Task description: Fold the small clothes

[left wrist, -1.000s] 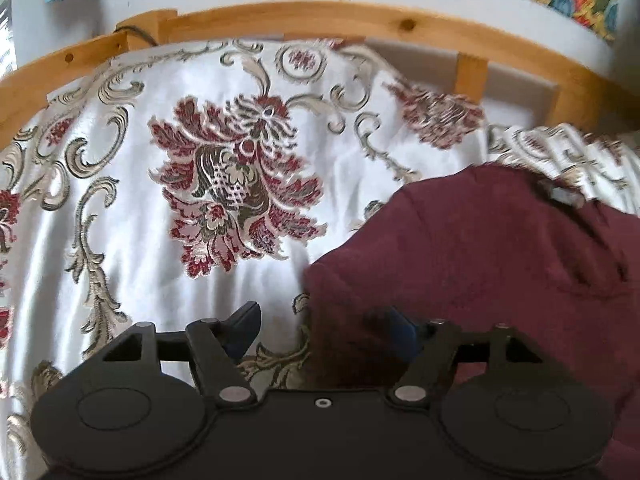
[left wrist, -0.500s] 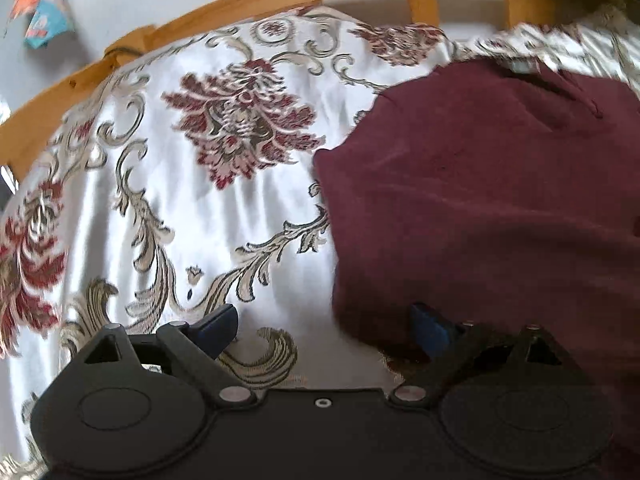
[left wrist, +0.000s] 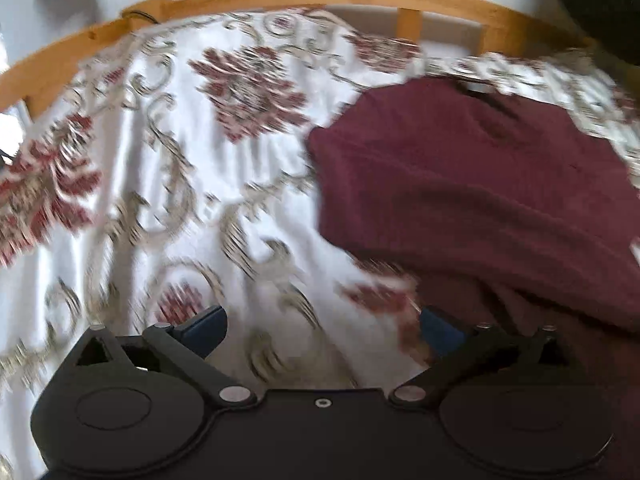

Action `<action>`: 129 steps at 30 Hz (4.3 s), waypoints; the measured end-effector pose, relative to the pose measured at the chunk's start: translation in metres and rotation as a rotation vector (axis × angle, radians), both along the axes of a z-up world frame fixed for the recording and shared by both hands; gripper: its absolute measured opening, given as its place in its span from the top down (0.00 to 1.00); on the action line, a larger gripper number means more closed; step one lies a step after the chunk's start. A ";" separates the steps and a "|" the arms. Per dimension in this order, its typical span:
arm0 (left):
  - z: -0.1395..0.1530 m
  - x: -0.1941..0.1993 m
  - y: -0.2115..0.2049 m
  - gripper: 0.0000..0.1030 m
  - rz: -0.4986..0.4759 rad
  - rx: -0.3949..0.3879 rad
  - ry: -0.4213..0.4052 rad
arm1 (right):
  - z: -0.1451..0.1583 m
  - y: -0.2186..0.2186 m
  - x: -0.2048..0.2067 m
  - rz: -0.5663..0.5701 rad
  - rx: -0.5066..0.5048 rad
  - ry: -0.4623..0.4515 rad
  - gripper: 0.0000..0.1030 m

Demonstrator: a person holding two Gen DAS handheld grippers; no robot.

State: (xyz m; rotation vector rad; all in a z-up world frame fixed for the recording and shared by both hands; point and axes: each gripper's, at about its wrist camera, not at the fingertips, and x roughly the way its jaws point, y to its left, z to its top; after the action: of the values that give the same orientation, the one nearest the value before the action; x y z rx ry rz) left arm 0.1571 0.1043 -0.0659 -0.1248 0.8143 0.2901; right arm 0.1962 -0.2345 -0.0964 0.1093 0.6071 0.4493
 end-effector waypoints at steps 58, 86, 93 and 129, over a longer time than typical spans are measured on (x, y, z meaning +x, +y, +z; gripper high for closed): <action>0.013 -0.060 -0.090 0.01 -0.313 0.128 -0.017 | 0.057 -0.028 -0.053 0.098 -0.204 -0.062 0.00; -0.016 -0.090 -0.169 0.01 -0.712 0.313 0.062 | 0.015 0.008 -0.103 0.263 -0.401 0.003 0.05; -0.030 -0.092 -0.187 0.01 -0.795 0.387 0.114 | 0.015 -0.006 -0.081 0.224 -0.252 0.094 0.10; 0.040 0.076 -0.114 0.94 -0.492 0.191 0.080 | 0.022 0.034 -0.125 0.736 -0.059 -0.060 0.36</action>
State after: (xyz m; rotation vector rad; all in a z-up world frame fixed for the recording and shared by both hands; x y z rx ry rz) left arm 0.2330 -0.0101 -0.0255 0.2664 0.8647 -0.0934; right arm 0.0708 -0.2006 -0.0742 -0.1936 0.5895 1.1411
